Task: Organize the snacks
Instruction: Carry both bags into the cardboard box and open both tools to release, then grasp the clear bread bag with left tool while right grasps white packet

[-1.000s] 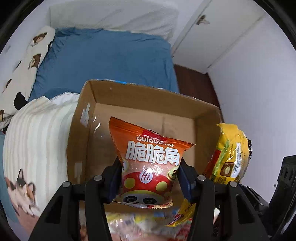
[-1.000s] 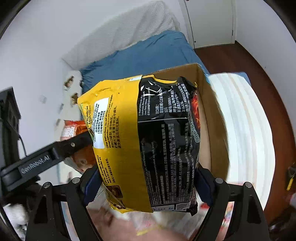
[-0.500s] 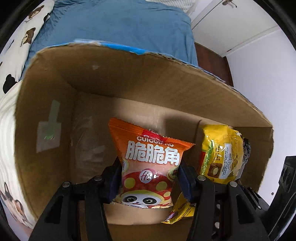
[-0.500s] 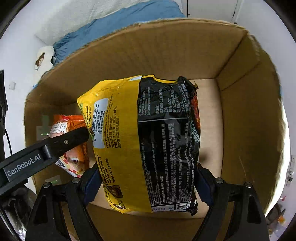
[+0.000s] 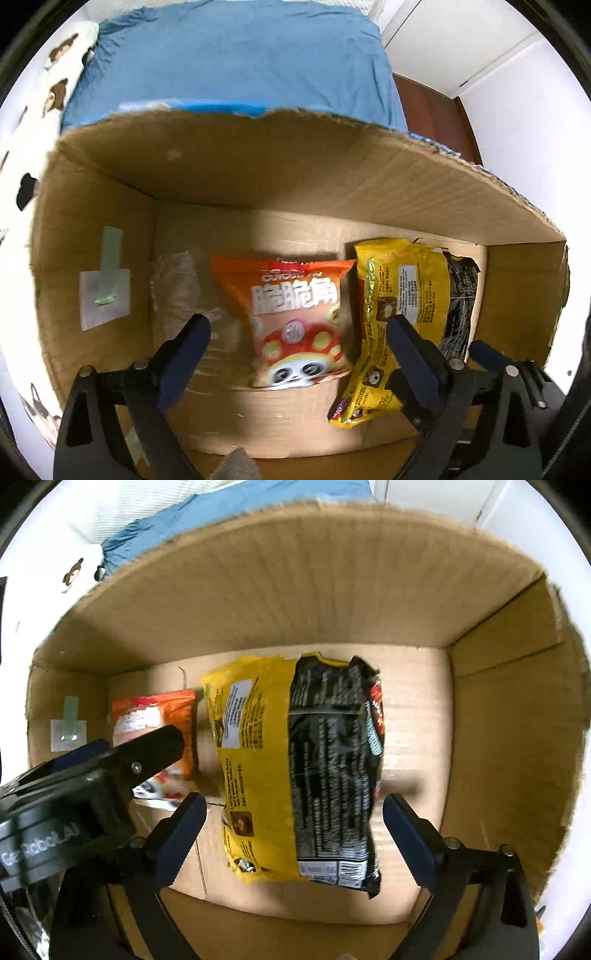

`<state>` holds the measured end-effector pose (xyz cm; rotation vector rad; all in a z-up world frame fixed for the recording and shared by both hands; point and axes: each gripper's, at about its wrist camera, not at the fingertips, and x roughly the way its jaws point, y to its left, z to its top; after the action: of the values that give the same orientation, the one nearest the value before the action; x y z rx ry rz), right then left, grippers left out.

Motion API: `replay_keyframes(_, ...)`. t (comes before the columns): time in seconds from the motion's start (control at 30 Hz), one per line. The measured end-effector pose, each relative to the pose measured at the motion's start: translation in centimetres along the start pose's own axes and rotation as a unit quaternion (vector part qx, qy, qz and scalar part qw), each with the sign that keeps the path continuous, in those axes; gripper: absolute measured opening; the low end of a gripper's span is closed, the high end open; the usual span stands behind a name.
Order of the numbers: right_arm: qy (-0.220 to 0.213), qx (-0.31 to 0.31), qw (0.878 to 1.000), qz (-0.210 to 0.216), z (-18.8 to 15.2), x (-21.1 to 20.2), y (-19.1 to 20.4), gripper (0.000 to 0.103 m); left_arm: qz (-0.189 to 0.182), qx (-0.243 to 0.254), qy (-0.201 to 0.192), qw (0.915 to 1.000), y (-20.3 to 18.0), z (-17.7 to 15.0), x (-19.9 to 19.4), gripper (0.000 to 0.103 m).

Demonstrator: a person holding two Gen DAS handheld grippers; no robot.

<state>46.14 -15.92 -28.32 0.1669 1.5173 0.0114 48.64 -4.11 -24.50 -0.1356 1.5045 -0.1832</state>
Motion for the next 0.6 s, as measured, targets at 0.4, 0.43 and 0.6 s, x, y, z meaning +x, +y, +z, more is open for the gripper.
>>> replay_keyframes(0.4,-0.1,-0.001,0.995,-0.008,-6.1,-6.4,-0.8,0.099,0.02,0.042,-0.102,0.9936,1.8,-8.6,-7.7,0.098)
replay_keyframes(0.43,-0.109,-0.002,0.994,-0.01,-6.8,-7.1,-0.7,0.099,0.021,0.045,-0.108,0.9928,1.8,-9.1,-8.1,0.098)
replay_keyframes(0.6,-0.153,-0.01,0.988,-0.02,-11.0,-10.7,0.0,0.099,0.033,0.06,-0.156,0.9854,1.6,-14.1,-11.9,0.098)
